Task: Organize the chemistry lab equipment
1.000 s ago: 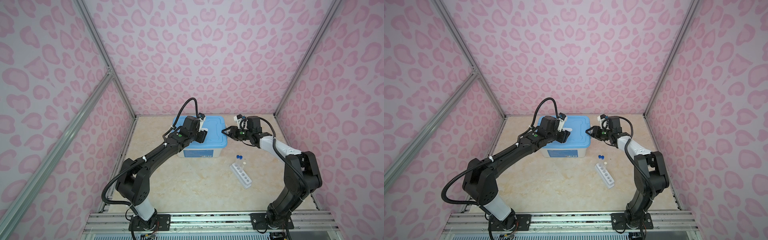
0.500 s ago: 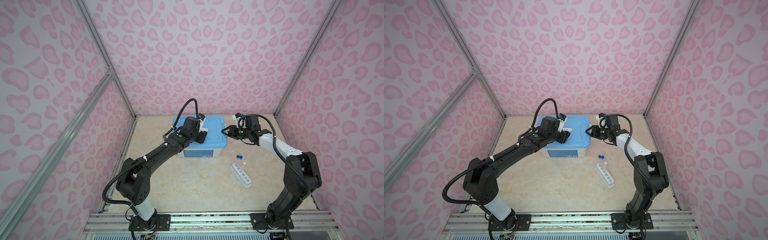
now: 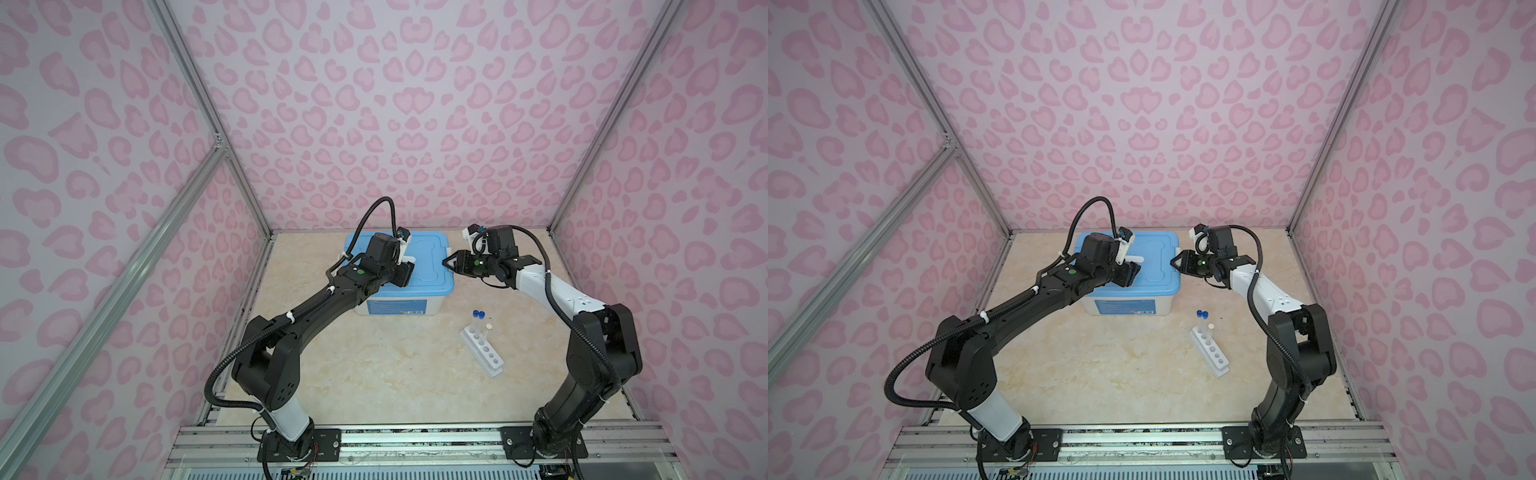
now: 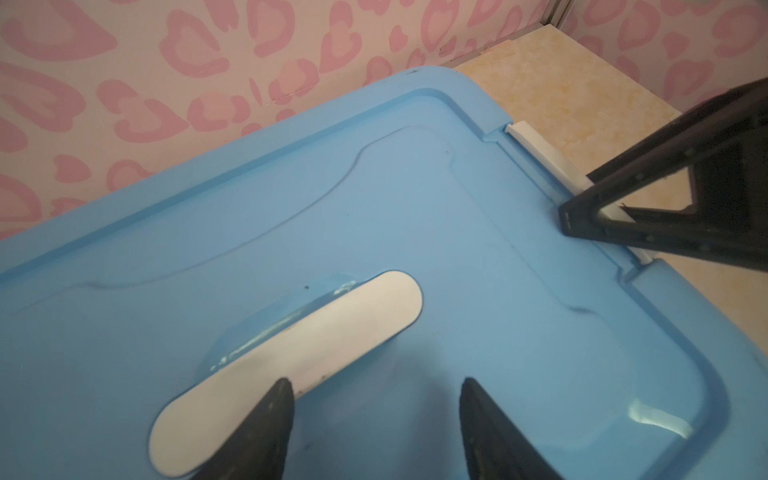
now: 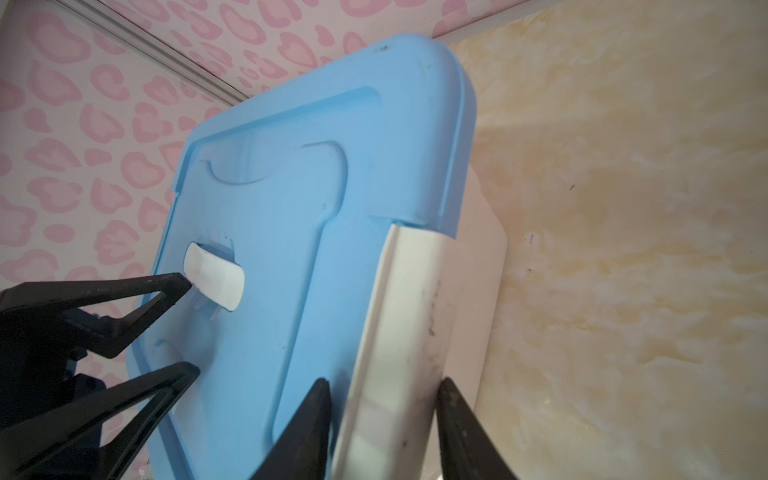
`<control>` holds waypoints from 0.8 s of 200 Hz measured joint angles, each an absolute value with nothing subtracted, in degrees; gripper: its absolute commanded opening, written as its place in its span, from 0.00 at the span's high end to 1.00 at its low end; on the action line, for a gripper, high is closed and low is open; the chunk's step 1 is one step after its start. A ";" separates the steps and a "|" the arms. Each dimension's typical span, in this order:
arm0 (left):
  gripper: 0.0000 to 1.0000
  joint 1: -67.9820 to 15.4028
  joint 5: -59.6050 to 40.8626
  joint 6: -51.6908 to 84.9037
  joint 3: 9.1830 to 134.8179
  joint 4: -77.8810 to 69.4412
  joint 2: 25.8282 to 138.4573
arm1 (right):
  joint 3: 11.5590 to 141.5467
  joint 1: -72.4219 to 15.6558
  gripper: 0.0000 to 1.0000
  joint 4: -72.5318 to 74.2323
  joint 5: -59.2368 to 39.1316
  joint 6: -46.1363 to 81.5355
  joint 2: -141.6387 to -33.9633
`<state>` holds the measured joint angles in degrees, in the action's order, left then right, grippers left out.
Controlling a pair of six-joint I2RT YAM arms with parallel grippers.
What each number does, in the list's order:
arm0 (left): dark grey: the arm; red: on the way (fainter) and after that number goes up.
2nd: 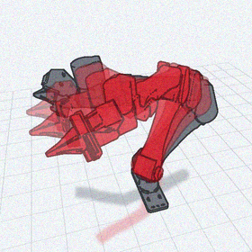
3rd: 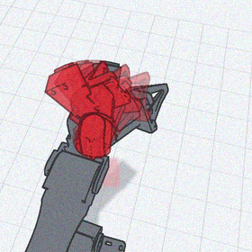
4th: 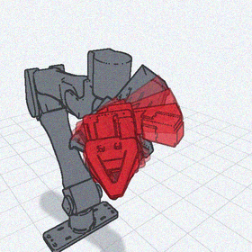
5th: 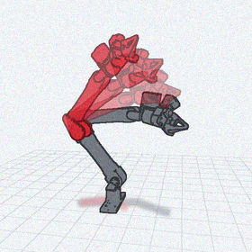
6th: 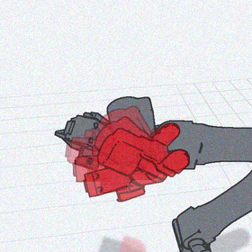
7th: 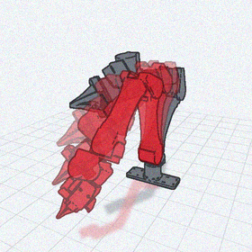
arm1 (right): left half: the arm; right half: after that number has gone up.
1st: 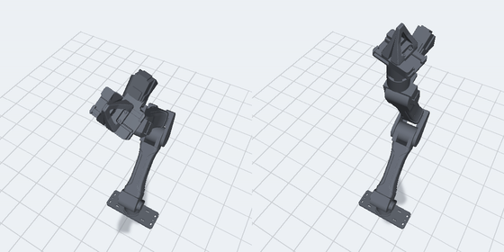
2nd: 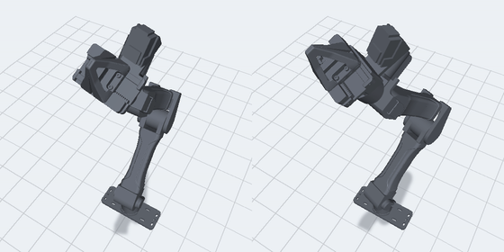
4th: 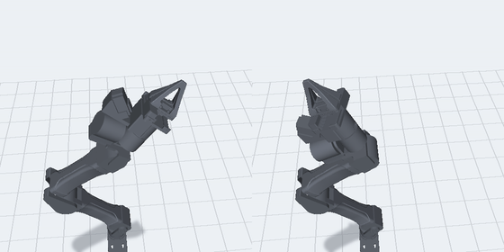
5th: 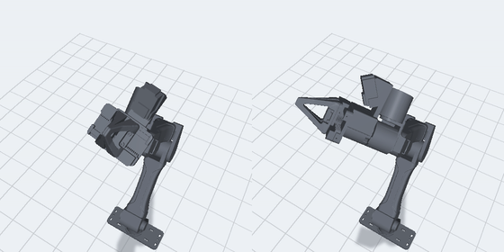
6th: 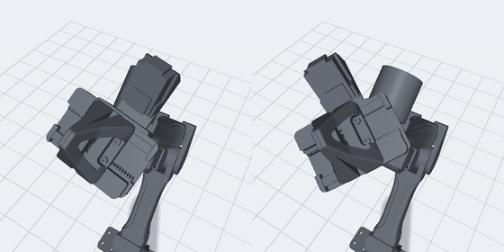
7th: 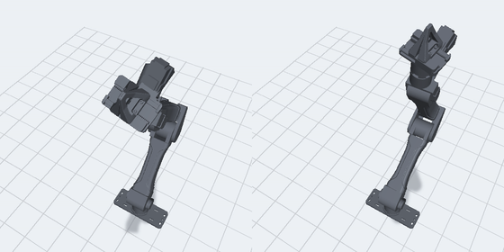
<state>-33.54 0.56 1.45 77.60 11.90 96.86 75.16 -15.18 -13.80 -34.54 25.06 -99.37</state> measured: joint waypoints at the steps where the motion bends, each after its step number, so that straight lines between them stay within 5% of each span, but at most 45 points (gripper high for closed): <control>1: 0.35 -33.54 0.56 1.45 77.60 11.90 96.86 | 75.20 -15.22 0.60 -13.87 -34.52 25.04 -99.37; 160: 0.35 -33.54 0.36 0.89 77.60 11.90 96.95 | 80.51 -17.91 0.64 -21.08 -26.81 21.87 -100.71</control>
